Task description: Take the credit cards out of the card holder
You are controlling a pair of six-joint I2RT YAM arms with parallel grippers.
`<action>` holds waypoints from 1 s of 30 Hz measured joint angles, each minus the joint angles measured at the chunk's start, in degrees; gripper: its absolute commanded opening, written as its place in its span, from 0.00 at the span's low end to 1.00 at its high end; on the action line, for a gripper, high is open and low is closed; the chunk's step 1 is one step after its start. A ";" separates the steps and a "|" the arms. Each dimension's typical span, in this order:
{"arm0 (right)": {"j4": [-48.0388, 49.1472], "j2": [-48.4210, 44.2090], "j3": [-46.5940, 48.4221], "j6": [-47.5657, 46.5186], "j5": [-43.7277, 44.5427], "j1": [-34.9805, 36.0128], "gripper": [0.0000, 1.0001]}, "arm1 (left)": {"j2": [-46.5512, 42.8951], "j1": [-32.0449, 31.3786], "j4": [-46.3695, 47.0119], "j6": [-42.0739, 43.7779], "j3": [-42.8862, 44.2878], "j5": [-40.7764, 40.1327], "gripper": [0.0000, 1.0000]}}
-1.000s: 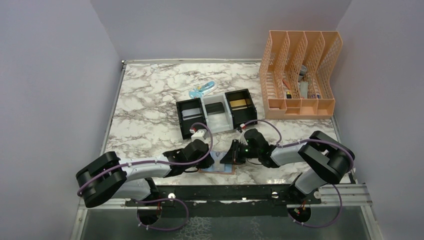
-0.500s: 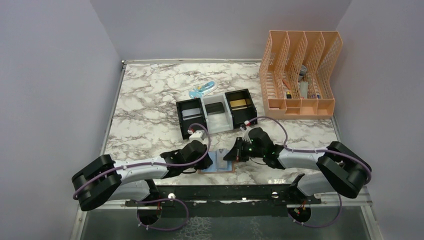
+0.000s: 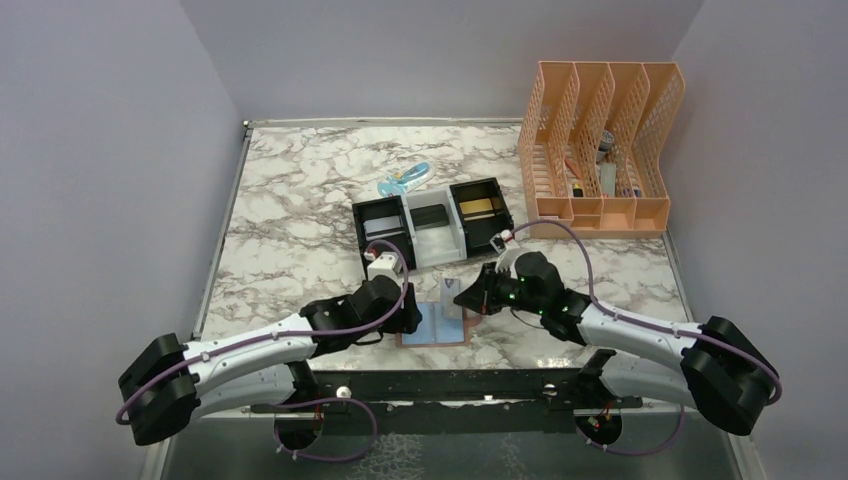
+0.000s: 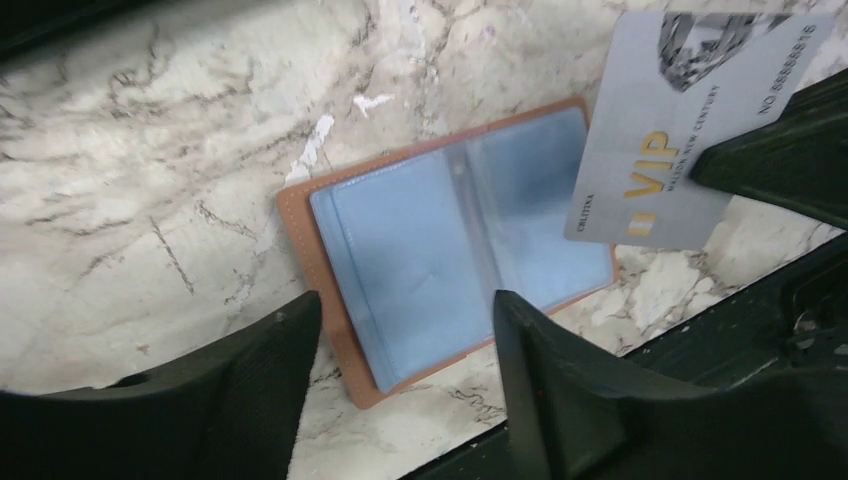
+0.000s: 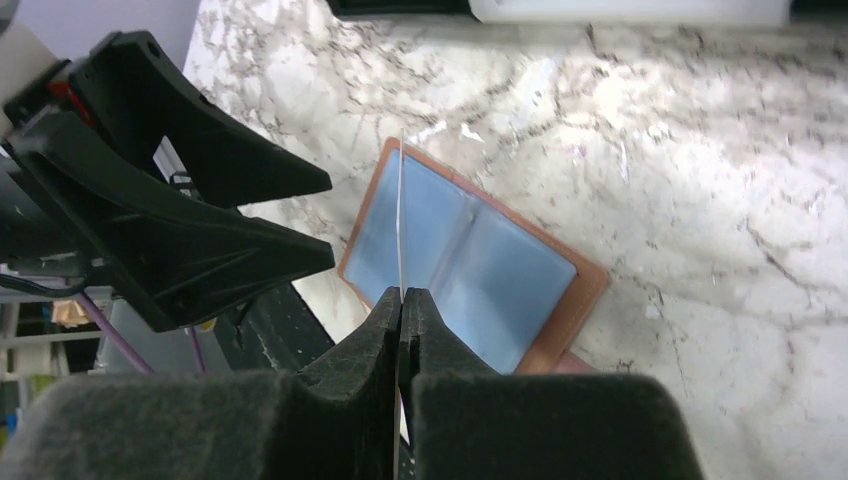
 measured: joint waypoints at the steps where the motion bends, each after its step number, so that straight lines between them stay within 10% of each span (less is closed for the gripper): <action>1: 0.39 -0.44 -0.02 -0.83 -0.07 0.00 0.01 | -0.61 0.00 -1.20 0.33 0.94 -0.61 0.77; 30: 2.78 17.46 25.00 -40.09 4.66 4.85 0.01 | -4.76 37.05 -24.85 19.58 20.61 -3.39 0.99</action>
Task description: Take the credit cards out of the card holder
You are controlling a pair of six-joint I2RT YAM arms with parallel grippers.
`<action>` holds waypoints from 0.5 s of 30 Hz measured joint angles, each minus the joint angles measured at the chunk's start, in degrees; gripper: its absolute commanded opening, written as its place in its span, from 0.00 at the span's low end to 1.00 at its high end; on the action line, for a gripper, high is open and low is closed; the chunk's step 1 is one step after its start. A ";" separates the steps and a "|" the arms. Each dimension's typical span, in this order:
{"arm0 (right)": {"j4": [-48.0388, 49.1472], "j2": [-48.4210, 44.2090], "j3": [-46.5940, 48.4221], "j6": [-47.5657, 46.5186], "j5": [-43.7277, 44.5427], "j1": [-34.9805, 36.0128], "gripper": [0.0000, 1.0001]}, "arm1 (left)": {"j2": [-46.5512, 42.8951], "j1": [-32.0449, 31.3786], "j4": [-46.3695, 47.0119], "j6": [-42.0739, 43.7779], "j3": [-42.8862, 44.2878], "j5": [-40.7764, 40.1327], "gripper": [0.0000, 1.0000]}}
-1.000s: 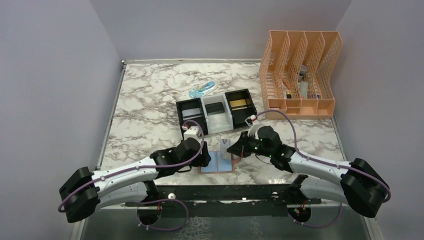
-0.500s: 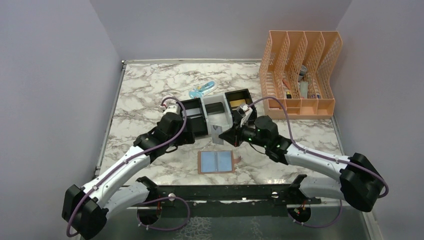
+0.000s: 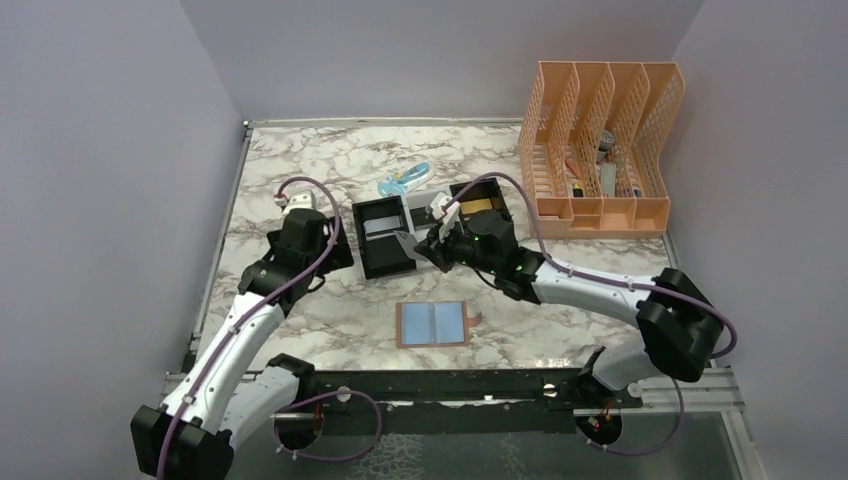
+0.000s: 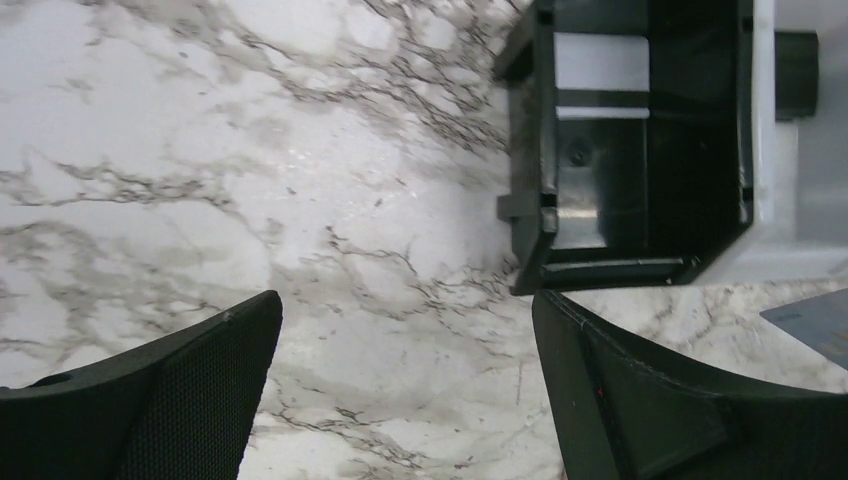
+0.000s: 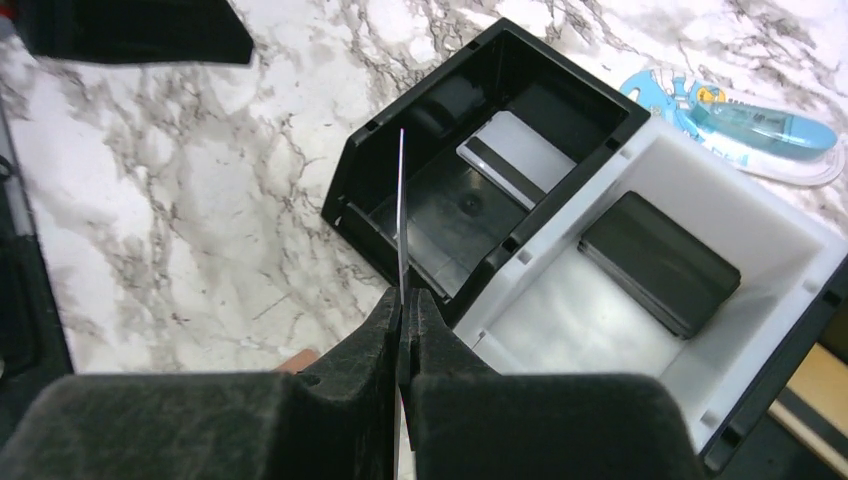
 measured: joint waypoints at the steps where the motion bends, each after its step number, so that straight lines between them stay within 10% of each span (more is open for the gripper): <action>1: -0.04 1.40 1.20 -1.68 0.52 0.35 0.01 | -0.72 1.11 -0.26 -0.02 -0.09 -0.70 0.99; 15: -0.48 16.44 14.78 -22.25 7.08 3.58 0.01 | -10.12 2.25 -2.51 -1.92 -1.11 -7.26 0.99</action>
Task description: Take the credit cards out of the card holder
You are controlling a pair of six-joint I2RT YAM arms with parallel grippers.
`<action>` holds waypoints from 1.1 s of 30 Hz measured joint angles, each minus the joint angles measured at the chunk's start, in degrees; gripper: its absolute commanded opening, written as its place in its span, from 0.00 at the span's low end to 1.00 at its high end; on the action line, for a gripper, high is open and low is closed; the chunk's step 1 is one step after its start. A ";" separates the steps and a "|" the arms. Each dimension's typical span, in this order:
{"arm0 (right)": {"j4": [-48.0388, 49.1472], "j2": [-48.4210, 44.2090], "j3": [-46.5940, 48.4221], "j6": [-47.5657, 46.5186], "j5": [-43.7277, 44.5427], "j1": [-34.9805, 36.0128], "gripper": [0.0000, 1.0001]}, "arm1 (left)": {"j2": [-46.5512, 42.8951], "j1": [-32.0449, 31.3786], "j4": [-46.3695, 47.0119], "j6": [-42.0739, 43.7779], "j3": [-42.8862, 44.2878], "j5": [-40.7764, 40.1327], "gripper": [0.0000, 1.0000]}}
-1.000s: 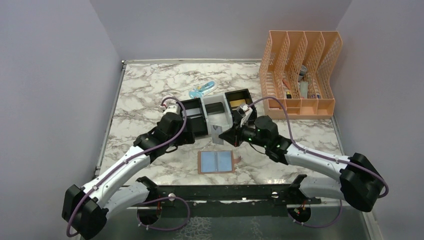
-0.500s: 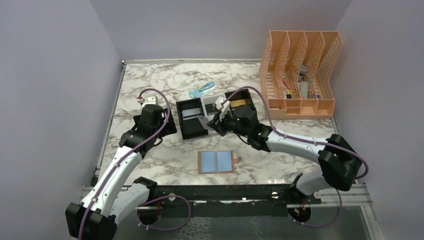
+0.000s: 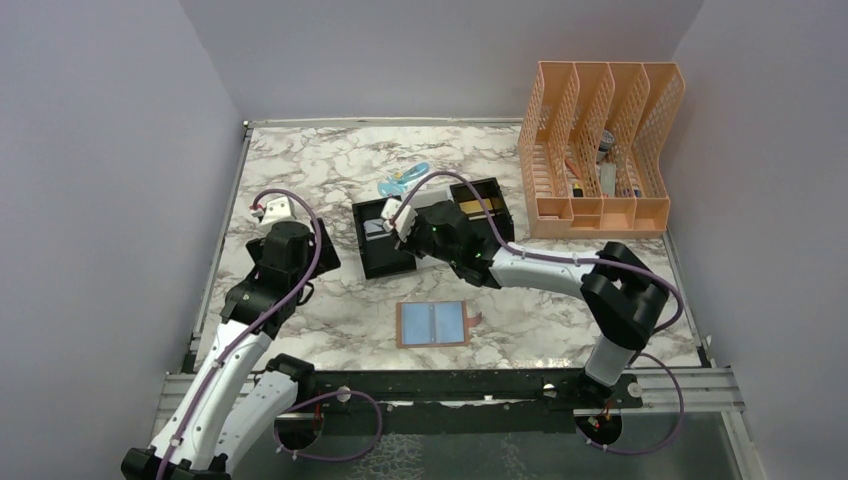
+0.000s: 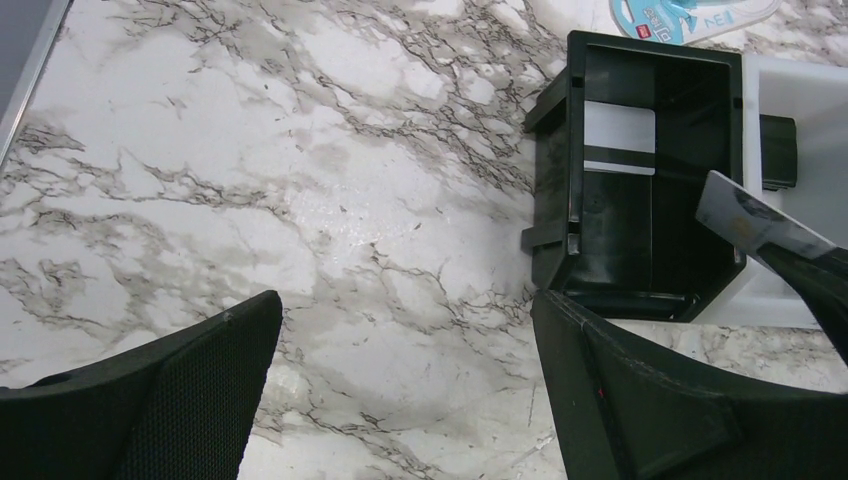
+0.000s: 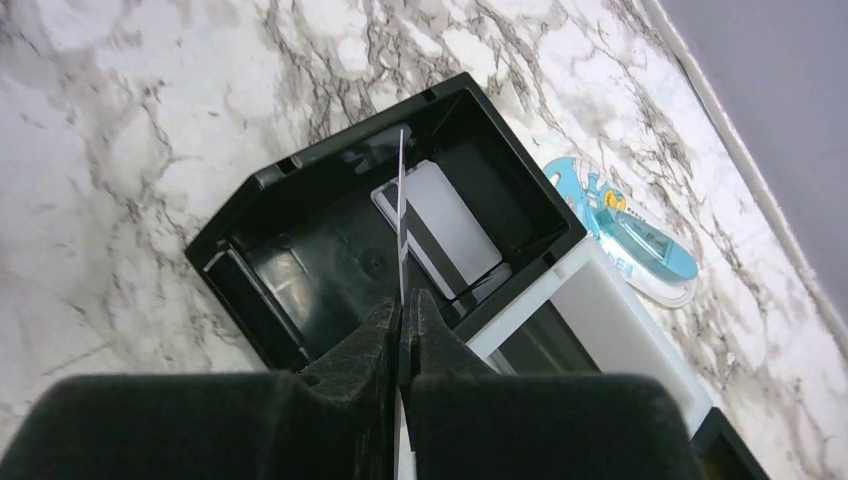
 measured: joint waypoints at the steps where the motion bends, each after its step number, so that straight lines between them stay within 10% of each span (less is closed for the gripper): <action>1: 0.00 0.90 0.39 -1.64 0.33 0.09 0.01 | -0.42 0.00 -0.07 -0.04 -0.07 -0.09 0.99; 33: -5.25 25.92 22.29 -24.87 16.57 2.21 0.08 | -3.80 0.00 -0.24 -0.48 -0.13 -1.90 0.99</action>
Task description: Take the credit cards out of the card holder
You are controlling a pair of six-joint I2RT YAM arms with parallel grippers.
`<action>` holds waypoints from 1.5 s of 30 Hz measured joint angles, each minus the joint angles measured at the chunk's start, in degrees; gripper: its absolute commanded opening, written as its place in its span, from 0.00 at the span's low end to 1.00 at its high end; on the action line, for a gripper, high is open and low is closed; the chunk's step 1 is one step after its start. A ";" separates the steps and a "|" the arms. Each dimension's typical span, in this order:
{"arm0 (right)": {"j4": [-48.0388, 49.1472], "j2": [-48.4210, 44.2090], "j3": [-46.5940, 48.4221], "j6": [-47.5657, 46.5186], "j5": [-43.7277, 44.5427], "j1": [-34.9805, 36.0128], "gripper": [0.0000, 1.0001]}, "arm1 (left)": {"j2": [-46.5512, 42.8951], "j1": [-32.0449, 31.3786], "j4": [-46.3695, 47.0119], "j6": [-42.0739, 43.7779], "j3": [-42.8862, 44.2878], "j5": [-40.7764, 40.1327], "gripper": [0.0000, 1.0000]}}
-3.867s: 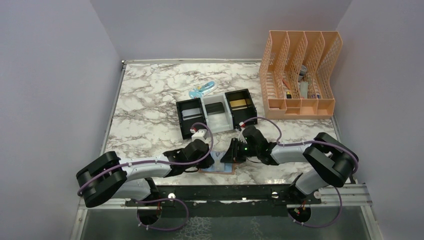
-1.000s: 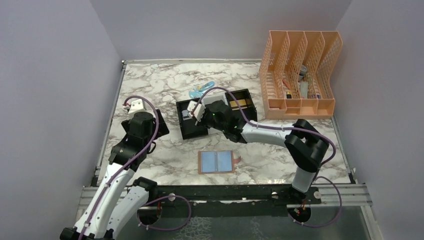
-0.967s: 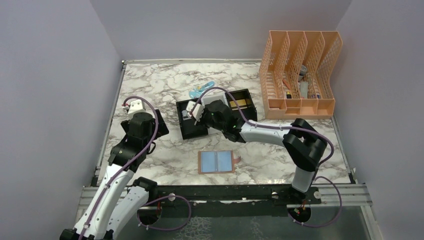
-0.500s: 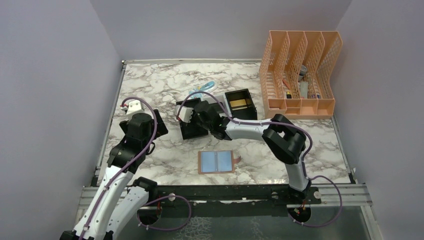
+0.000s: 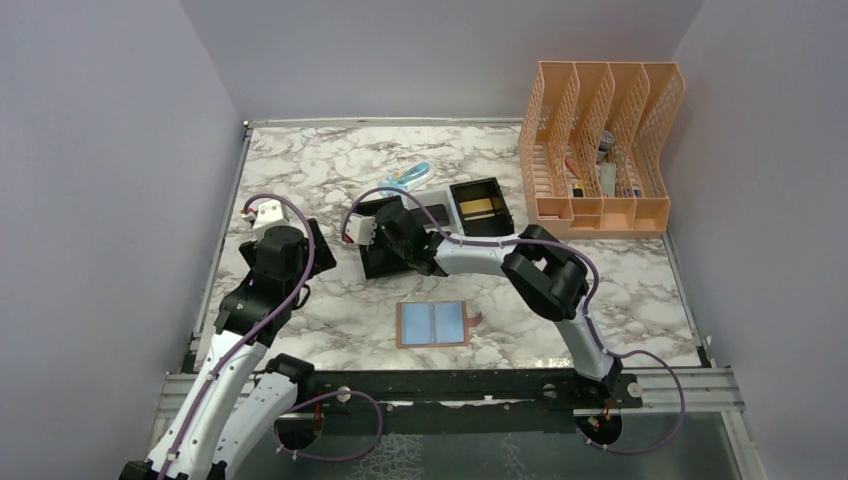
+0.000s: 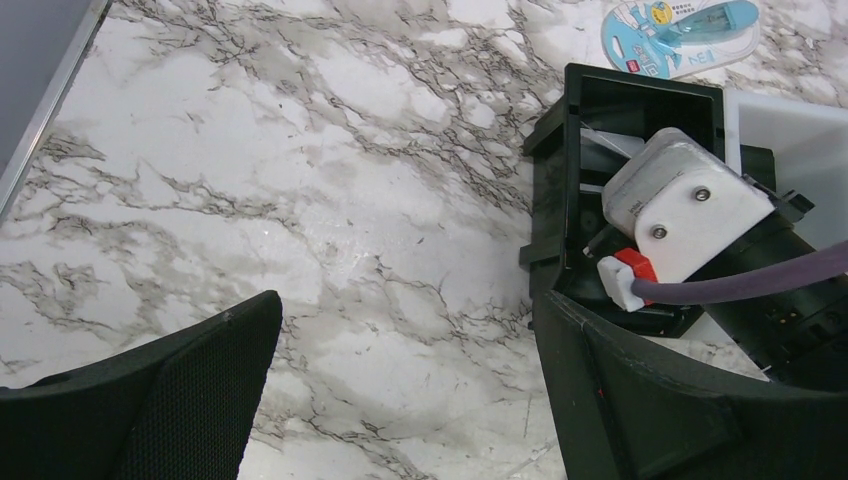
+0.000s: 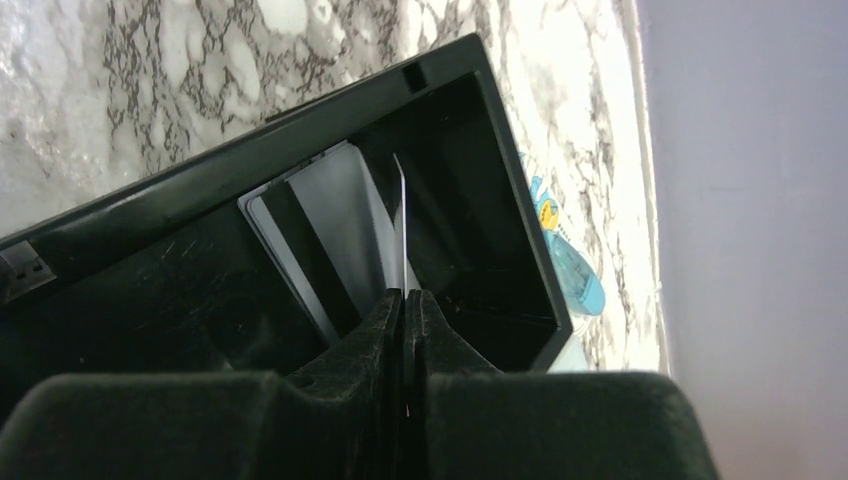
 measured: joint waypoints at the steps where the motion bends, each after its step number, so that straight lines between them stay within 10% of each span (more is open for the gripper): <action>1: -0.50 0.35 0.22 -0.09 0.15 0.00 0.08 | 0.00 0.00 0.00 0.00 0.00 0.00 0.99; 27: -6.16 0.57 -0.31 -1.44 -1.55 0.00 0.45 | 1.11 0.00 0.04 0.28 0.00 0.07 0.99; 45: -2.56 -13.18 -7.69 15.13 -3.13 0.00 0.46 | 1.20 0.00 0.04 0.50 0.00 0.09 0.99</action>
